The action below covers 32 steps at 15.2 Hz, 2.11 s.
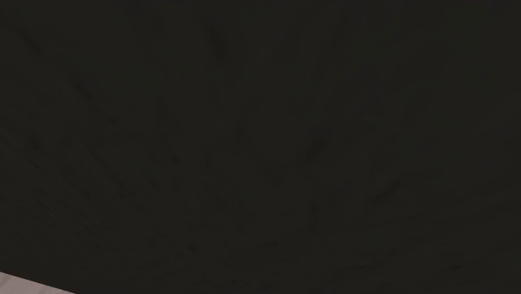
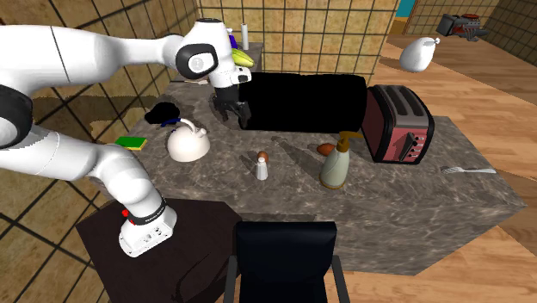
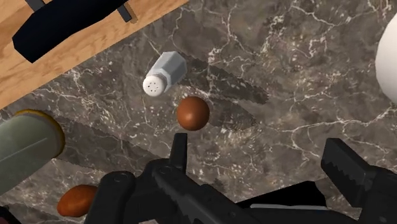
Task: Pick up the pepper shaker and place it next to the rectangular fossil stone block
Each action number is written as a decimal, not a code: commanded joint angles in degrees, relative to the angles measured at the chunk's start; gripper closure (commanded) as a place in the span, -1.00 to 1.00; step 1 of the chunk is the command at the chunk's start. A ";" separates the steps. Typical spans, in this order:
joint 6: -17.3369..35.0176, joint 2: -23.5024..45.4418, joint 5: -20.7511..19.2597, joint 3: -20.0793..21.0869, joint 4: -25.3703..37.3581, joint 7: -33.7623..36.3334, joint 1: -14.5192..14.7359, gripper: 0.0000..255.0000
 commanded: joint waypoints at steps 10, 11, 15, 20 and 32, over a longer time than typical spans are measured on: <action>13.42 19.28 -0.77 -9.79 0.76 -14.43 -1.06 -1.00; 14.47 21.38 -0.45 -10.52 1.30 -15.85 -1.15 -1.00; 17.85 24.48 0.07 -11.36 0.55 -17.33 -1.37 -1.00; 21.67 26.61 0.47 -11.78 -1.19 -17.73 -1.48 -1.00; 21.67 26.61 0.47 -11.78 -1.19 -17.74 -1.48 1.00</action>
